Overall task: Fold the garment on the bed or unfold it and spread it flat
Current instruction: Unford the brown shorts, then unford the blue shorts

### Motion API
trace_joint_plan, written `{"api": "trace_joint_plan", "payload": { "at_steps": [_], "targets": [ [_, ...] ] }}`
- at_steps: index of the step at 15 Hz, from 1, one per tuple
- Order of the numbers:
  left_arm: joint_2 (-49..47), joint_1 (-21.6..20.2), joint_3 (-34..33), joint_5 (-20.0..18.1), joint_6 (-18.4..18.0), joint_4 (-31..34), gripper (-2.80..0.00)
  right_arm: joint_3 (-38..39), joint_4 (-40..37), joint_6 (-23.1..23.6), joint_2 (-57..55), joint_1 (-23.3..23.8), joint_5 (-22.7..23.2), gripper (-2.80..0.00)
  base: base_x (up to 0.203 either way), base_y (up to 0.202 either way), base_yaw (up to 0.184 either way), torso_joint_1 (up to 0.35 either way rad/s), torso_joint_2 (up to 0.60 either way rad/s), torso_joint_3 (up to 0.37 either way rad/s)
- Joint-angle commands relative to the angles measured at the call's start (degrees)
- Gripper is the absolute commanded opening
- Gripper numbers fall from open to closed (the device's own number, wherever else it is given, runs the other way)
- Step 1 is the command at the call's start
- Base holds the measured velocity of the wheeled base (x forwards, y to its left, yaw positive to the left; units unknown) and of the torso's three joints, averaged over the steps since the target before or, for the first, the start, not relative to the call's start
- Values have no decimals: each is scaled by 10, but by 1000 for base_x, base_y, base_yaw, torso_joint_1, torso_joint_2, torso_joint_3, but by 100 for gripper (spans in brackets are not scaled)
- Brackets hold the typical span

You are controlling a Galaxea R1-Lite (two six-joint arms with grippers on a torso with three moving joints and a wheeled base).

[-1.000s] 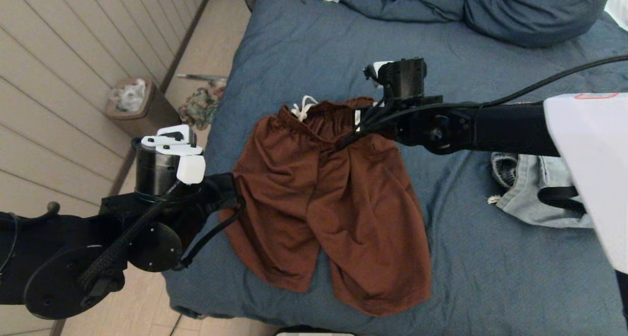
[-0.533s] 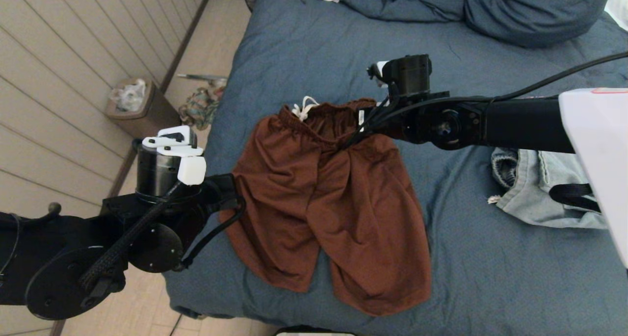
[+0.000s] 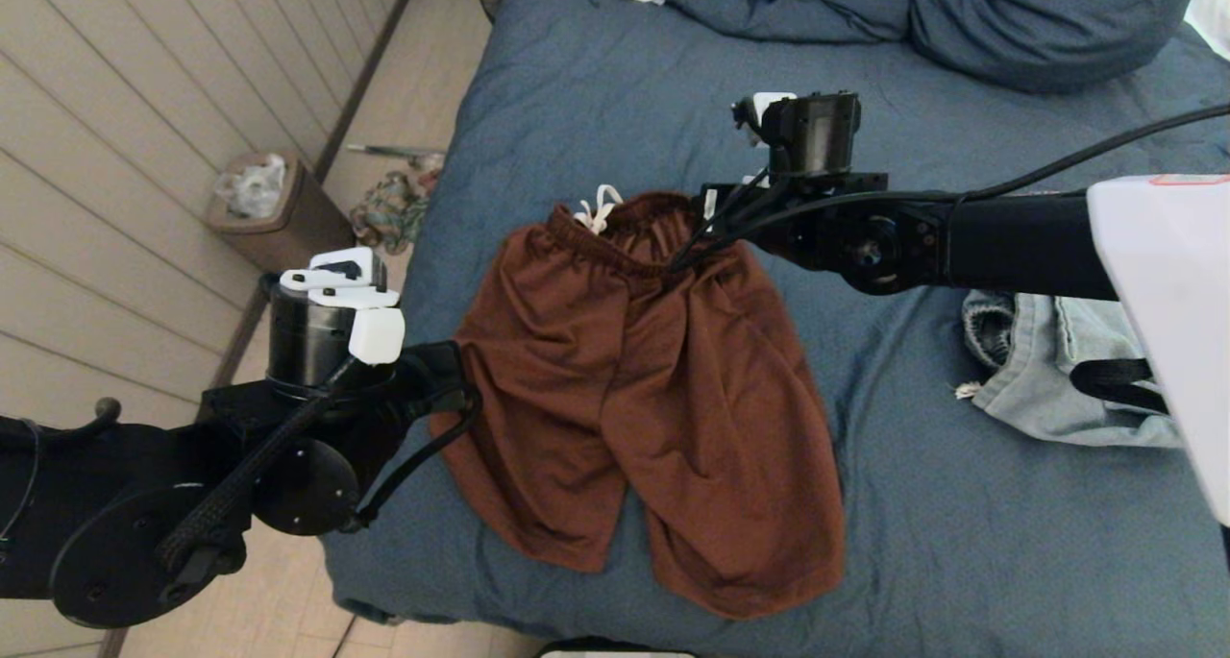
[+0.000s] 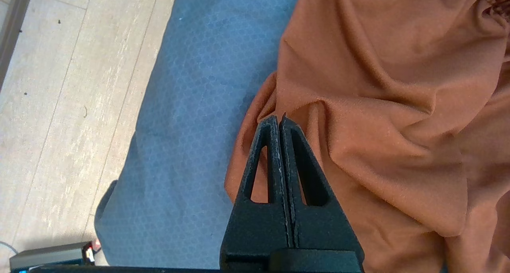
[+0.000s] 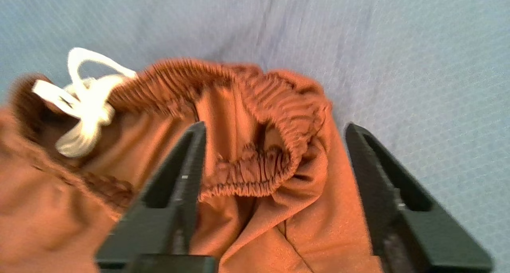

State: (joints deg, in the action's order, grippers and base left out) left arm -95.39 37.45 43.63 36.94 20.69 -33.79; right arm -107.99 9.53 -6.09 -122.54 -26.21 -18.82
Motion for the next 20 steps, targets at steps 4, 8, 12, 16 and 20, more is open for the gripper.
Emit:
{"api": "trace_joint_plan", "payload": {
  "at_steps": [4,8,12,16,20],
  "targets": [
    [12,0,-5,4,0,0,-280,62,-1,-13,70,-6,1,-280,0,0,0,0,0,0],
    [51,2,-5,2,-2,8,-280,192,-4,-13,146,-21,6,-280,0,0,0,0,0,0],
    [145,2,-3,3,-8,66,-280,304,-23,-25,279,-24,2,-280,0,0,0,0,0,0],
    [289,1,-42,12,-15,154,-280,399,-109,-36,469,-27,-36,-280,0,0,0,0,0,0],
    [437,-6,-101,111,-15,282,-280,549,-142,-50,633,-23,-150,-280,0,0,0,0,0,0]
  ]
}}
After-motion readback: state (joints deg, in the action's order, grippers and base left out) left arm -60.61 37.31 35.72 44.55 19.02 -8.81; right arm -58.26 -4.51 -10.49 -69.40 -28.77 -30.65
